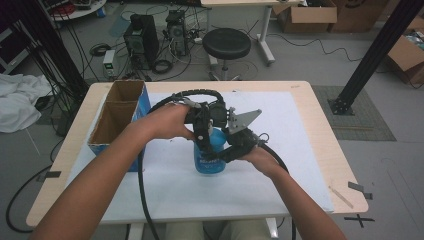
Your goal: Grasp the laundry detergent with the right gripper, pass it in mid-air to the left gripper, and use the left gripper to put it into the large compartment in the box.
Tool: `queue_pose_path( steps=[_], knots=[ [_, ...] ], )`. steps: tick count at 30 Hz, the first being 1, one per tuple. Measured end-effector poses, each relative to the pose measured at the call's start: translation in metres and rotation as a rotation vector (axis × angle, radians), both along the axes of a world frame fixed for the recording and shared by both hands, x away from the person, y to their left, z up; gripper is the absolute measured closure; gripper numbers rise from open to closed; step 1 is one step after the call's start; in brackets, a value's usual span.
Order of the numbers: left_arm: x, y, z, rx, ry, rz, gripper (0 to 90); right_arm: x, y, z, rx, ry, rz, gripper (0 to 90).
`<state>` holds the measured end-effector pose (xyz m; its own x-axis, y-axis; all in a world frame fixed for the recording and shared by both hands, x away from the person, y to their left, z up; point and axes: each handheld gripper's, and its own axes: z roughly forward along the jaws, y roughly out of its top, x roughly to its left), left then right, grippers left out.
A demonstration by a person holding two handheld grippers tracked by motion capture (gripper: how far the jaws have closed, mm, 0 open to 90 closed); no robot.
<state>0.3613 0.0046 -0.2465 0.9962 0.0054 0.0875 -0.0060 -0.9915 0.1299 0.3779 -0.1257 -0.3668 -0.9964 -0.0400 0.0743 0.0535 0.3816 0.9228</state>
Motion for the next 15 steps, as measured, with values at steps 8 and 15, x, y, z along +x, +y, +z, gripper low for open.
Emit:
queue_pose_path(
  steps=[8,15],
  knots=[
    [0.0000,0.0005,-0.0002,0.001,0.007,-0.006,37.0,-0.0007,0.0007,-0.0002,-0.005,-0.003,0.000,44.7],
    [-0.0003,0.0003,0.0001,-0.001,0.006,-0.008,37.9,-0.0008,-0.0003,-0.0002,-0.001,-0.006,0.002,44.6]
  ],
)
